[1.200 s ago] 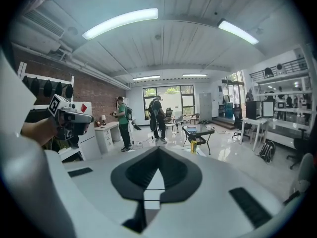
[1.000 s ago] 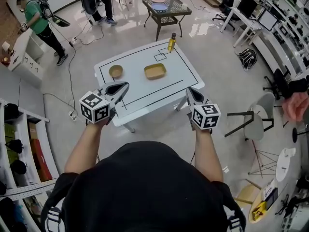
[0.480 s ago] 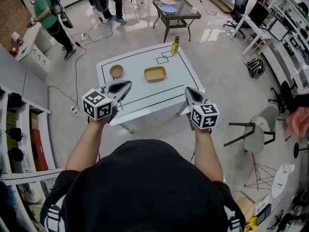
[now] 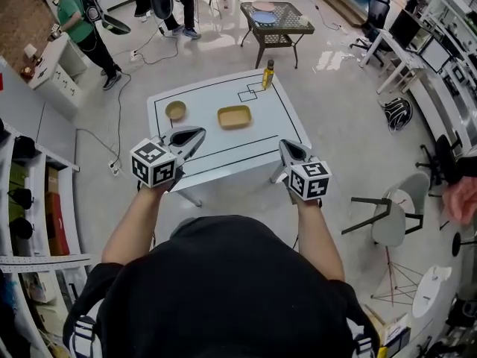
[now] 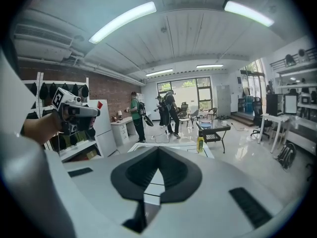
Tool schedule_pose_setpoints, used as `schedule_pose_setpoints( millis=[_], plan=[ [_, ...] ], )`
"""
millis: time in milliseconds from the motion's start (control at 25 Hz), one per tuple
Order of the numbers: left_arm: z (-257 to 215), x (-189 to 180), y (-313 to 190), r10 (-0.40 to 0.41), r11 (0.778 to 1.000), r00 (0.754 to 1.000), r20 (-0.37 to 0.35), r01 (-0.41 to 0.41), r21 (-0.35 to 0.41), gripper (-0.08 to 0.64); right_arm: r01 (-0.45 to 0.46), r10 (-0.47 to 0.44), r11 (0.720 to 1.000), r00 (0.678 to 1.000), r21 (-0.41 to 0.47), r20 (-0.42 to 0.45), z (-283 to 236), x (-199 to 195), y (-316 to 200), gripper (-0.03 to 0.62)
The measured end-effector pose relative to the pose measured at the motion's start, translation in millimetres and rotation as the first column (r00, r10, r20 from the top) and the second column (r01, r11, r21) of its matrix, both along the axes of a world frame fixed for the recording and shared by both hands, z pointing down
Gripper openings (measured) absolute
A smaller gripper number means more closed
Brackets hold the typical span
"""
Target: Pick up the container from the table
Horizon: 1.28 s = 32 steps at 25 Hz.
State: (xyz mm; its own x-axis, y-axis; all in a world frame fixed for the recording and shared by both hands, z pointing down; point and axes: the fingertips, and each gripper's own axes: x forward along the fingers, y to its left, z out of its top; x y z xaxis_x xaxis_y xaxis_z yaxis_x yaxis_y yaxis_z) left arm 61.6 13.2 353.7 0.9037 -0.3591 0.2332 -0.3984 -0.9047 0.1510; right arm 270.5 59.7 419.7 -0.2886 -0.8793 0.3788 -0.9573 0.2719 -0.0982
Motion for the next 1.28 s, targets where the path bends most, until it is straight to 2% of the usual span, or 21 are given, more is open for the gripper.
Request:
schedule_pose_setpoints(
  millis=[240,400,880,1280],
  plan=[
    [7.1,4.1,1.3,-0.017,1.0,1.0,0.013,0.017,-0.012,0.008,0.016,-0.016,0.999,1.0,-0.03,0.003,11.8,7.1,-2.9,0.005],
    [10.3,3.5,-6.1,-0.033,0.999,0.998,0.044,0.033,0.006,0.008,0.011,-0.011,0.999,1.0,-0.04,0.011,14.5,11.2,-9.0,0.005],
    [26.5,5.0,-30.5,-0.019,1.0,1.0,0.015,0.019,-0.025,0.008,0.004,-0.006,0.995,1.0,-0.097,-0.014,34.8,11.2,-26.1,0.005],
    [44.0,-11.8,-74.9,-0.032,0.998,0.999,0.015,0.033,-0.062,0.007,0.006,-0.01,0.992,1.0,-0.125,-0.029,44.8,6.3,-70.7,0.005]
  ],
)
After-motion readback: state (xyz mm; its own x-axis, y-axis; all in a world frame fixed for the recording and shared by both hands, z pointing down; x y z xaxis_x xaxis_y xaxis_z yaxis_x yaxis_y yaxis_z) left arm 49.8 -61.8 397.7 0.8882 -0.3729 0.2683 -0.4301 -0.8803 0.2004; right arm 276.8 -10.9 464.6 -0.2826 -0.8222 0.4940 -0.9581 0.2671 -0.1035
